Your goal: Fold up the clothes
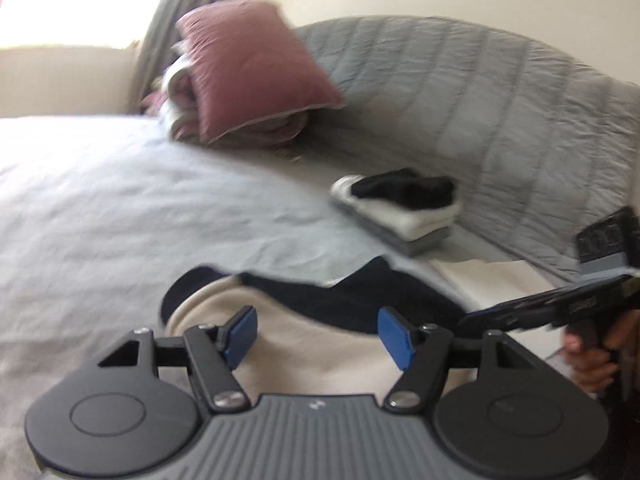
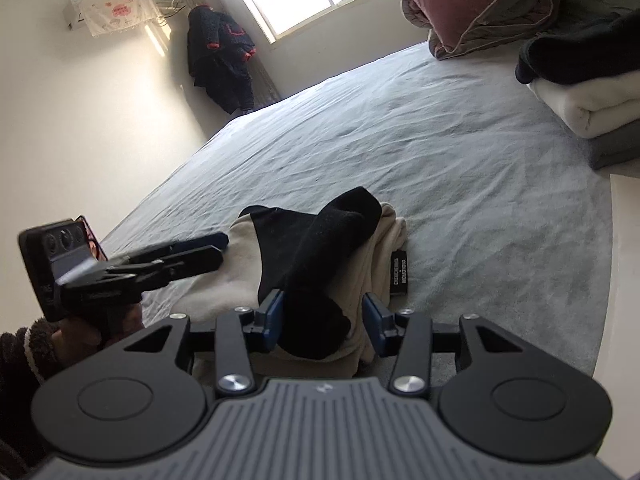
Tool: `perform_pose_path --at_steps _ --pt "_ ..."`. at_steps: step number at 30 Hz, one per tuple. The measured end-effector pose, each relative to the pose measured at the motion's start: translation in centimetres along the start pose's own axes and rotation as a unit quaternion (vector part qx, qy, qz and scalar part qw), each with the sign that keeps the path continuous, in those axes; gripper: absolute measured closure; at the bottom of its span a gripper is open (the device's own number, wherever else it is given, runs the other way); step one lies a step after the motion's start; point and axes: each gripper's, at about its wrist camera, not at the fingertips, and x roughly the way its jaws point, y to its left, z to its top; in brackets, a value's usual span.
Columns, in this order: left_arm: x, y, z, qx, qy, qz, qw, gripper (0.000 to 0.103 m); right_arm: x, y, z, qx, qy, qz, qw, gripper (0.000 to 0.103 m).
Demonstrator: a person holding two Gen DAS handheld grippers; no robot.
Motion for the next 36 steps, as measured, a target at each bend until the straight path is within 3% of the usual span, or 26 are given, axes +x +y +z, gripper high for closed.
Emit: perform_pose_path --at_steps 4,12,15,19,24,28,31,34,36 --pt "0.0 -1.1 -0.1 0.023 0.001 0.025 0.9994 0.034 0.1 -1.0 0.6 0.060 -0.008 0.015 0.998 0.052" --pt "-2.2 -4.8 -0.5 0.082 -0.027 0.001 0.9963 0.030 -0.3 -1.7 2.0 0.135 -0.066 0.022 0.988 0.051" --pt "-2.7 -6.1 -1.2 0.101 -0.033 -0.010 0.9943 0.031 0.6 -1.1 2.8 0.126 -0.081 0.014 0.989 0.064" --pt "-2.2 -7.5 -2.0 0.112 -0.016 -0.040 0.9928 0.031 2.4 -0.9 3.3 0.130 -0.070 -0.014 0.989 0.065" --pt "-1.7 -8.3 -2.9 0.120 -0.006 -0.039 0.9920 0.032 3.0 -1.8 3.6 0.175 -0.095 -0.012 0.980 0.063" --pt "-1.8 -8.4 -3.4 0.108 -0.002 -0.047 0.9931 0.032 2.5 -0.3 4.1 0.139 -0.114 0.012 0.984 0.063" --pt "-1.5 -8.8 -3.6 0.120 0.001 -0.051 0.9915 0.032 3.5 1.2 3.9 0.087 -0.091 -0.009 0.992 0.063" --pt "-1.8 -8.8 -3.2 0.122 0.002 -0.056 0.9910 0.032 5.2 1.7 3.0 0.027 -0.055 -0.091 0.994 0.073" --pt "-2.4 -8.5 -2.5 0.112 -0.001 -0.064 0.9917 0.032 5.5 0.9 2.6 0.012 -0.053 -0.122 0.991 0.070"
